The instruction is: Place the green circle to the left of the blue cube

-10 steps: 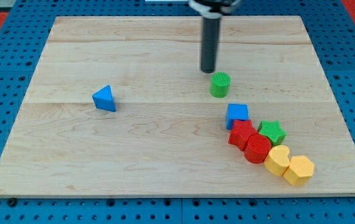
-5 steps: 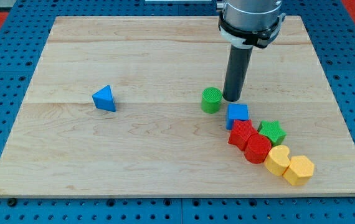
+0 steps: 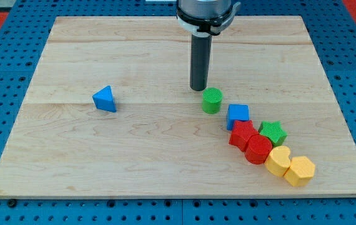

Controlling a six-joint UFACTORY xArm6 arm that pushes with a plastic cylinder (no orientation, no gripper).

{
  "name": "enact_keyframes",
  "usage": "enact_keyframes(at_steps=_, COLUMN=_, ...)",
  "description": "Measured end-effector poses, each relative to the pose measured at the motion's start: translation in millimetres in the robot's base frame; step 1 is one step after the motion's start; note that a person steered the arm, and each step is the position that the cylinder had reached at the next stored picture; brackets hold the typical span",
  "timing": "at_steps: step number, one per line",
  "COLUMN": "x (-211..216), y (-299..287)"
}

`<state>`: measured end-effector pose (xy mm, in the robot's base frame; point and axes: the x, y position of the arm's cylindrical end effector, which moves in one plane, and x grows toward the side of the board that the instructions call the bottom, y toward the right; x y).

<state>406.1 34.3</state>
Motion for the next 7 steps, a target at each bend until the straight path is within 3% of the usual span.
enact_keyframes(at_steps=2, x=17.1, y=0.8)
enact_keyframes(at_steps=7, x=43.1, y=99.7)
